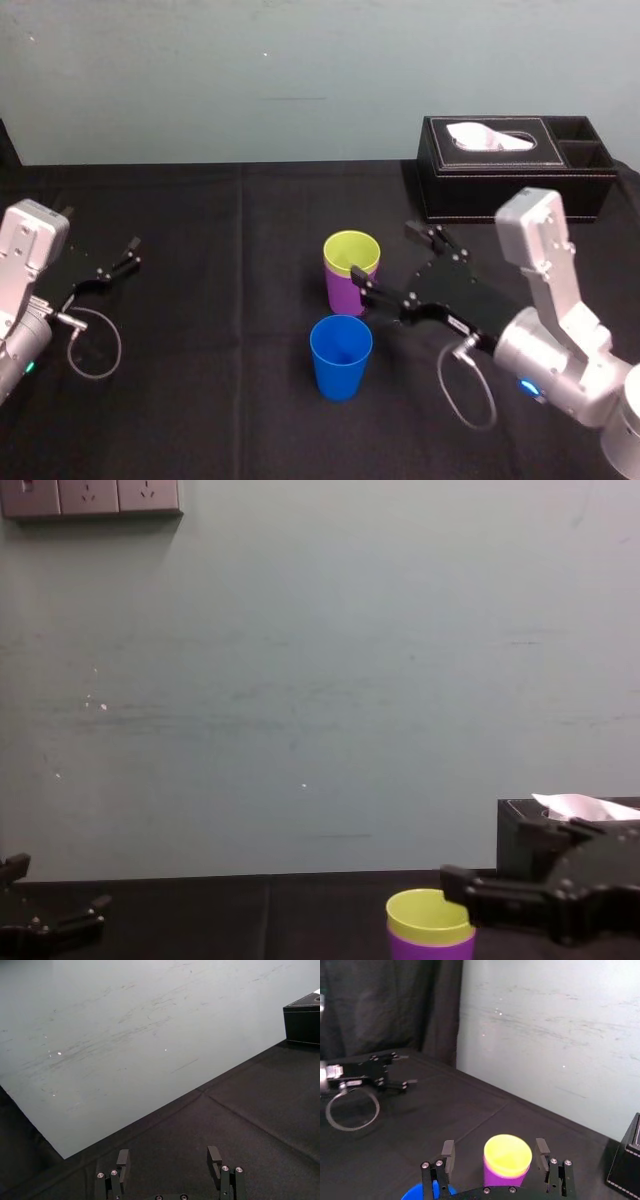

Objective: Stack the three plastic cups sequentially using one hand.

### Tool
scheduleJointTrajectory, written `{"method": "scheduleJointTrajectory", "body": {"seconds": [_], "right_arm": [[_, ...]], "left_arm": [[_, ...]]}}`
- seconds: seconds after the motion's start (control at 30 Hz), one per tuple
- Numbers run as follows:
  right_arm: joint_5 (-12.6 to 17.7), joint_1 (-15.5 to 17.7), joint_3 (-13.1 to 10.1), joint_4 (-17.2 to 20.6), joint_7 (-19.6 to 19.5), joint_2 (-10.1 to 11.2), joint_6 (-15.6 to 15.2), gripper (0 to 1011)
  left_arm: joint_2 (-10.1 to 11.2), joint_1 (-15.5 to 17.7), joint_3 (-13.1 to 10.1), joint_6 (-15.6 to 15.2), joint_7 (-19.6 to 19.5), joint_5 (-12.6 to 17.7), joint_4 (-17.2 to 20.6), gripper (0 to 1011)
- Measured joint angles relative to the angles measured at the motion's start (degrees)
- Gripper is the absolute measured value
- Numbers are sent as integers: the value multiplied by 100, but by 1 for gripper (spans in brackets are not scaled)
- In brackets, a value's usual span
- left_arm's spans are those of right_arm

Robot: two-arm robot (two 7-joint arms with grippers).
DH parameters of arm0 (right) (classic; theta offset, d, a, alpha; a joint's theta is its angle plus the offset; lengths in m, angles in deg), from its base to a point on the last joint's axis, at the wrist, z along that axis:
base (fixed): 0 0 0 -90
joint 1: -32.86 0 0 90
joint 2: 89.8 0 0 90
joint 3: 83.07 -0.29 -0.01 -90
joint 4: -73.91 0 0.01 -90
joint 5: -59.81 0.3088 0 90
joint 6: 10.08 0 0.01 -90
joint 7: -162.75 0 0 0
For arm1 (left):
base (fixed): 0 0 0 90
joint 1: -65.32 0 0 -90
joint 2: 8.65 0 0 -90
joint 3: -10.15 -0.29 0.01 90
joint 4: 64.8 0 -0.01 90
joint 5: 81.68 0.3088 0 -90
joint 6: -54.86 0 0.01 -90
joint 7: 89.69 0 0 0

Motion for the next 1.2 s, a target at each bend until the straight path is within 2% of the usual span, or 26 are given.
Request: {"method": "scheduleJointTrajectory", "body": {"seconds": [0.27, 0.47, 0.8, 1.2], "right_arm": [[310, 529, -126, 317, 214, 446, 167, 1003], [490, 782, -137, 356, 287, 634, 255, 1003], [539, 920, 8, 192, 305, 731, 423, 1003], [379, 739, 337, -196, 377, 707, 479, 1003]], "left_arm": [[0, 0, 0, 0, 0, 0, 0, 1010], [0, 0, 0, 0, 0, 0, 0, 1010], [0, 0, 0, 0, 0, 0, 0, 1010], [0, 0, 0, 0, 0, 0, 0, 1010]]}}
